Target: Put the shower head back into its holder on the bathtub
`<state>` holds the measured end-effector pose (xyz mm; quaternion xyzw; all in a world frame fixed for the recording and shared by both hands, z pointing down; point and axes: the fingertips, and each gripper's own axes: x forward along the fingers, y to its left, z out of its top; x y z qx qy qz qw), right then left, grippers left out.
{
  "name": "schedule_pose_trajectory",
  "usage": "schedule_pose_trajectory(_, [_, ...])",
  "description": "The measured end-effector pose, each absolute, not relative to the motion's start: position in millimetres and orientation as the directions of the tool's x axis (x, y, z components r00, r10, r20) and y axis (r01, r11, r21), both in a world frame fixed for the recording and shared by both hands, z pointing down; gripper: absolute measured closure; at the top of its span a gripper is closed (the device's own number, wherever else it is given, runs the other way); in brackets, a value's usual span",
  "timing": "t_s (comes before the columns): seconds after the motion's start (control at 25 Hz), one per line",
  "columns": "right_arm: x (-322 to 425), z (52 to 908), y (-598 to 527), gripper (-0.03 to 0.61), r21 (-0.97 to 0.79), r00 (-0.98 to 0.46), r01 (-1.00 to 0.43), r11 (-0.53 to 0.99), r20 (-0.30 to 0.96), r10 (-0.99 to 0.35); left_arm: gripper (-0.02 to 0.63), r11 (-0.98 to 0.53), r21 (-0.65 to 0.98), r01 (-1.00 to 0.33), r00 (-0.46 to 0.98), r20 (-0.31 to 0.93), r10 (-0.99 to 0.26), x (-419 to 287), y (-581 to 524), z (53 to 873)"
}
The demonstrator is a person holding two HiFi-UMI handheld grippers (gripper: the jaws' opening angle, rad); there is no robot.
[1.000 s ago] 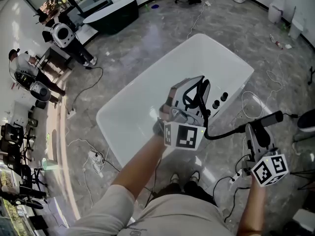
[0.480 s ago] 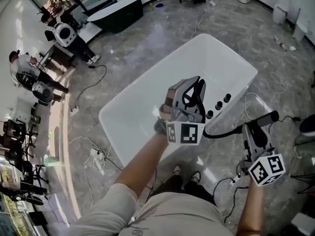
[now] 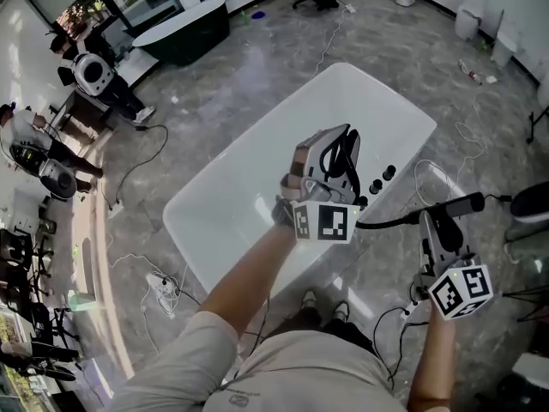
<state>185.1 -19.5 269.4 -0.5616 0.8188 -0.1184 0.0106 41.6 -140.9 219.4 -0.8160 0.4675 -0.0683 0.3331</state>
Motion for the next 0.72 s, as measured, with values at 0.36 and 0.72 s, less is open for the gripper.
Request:
schedule_pose_trajectory(0.36, [196, 282, 2, 0.440, -0.194, -0.277, -0.950, 0.243, 0.170, -0.946, 0.554, -0.449, -0.619, -0.644, 0.638, -0.111, -0.762, 67, -130, 268])
schedule_pose_trajectory(0.72, [181, 283, -7, 0.440, -0.264, -0.398, -0.897, 0.354, 0.138, -0.907, 0.554, -0.321, -0.697, -0.641, 0.540, -0.112, -0.834, 8, -101, 230])
